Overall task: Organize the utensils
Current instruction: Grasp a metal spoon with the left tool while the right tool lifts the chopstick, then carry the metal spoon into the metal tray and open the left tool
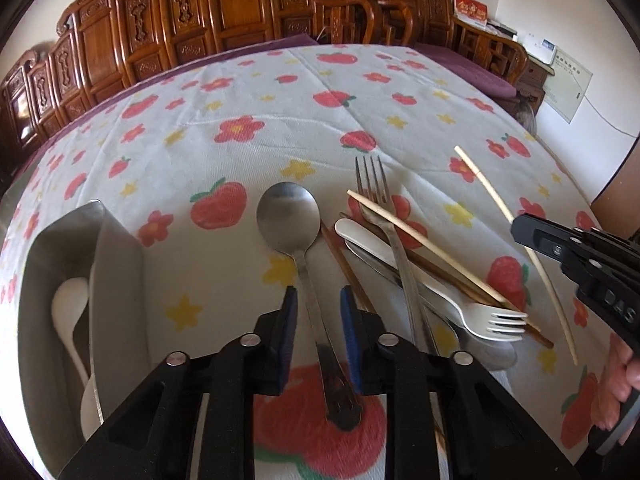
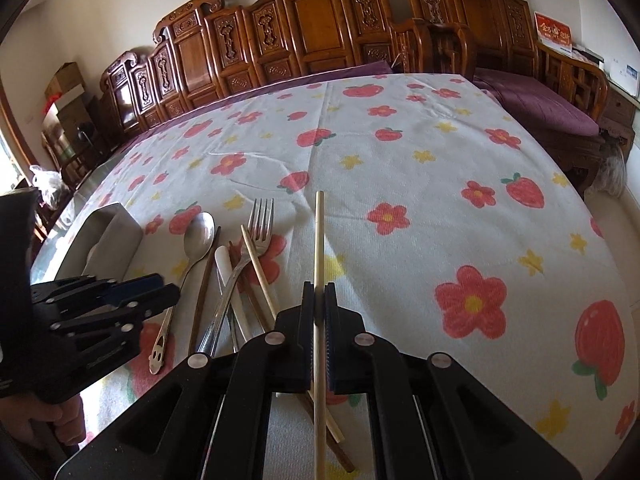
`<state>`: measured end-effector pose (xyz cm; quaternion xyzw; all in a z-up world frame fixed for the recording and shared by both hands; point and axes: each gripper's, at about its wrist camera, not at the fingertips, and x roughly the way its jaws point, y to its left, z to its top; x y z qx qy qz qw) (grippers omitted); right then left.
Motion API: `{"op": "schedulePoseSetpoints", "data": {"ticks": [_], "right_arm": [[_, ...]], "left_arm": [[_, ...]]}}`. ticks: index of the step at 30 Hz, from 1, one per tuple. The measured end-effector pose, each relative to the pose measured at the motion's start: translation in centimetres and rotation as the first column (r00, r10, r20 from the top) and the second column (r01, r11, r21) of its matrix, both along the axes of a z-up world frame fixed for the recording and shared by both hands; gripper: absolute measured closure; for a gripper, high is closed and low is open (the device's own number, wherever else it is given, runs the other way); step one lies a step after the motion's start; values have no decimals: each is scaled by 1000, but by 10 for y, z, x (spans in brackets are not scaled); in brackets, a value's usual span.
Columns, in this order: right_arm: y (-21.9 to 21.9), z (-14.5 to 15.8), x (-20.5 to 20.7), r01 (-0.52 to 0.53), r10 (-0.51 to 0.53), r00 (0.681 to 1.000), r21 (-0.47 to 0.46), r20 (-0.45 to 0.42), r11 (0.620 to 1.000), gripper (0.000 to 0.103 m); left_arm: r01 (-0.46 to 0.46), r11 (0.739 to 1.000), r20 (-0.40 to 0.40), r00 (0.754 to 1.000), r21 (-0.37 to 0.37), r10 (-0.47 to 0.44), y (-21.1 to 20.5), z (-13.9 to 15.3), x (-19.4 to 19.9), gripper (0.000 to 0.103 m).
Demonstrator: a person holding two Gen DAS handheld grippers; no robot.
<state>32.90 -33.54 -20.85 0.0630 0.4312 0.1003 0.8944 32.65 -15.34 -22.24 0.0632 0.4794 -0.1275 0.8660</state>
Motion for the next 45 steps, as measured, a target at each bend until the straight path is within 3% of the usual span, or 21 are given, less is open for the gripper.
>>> {"op": "schedulePoseSetpoints", "data": {"ticks": [4,11,17,34,45], "right_arm": [[4,0,0,-12,12,1000,2,-1,1000,97],[8,1,-1,-25,25,1000,-3,5,1000,97],[17,5,-4,-39,39,999,-16,16,999,97],[52,17,-22,-114,116,992,-47,54,992,97],[74,27,-33,-160,163,983,-48,88,986,97]], "left_arm": [[-20,1000,-47,999,-16,19,2,-10,10,89],[-38,998,-58,998,-50,35,9,-9,13,98],[-44,998,-40,998,-43,42,19,-4,3,98],[-33,998,86,996,-60,38,55,61,-28,98],[-27,997,131,991,-66,36,86,83,-45,98]]}}
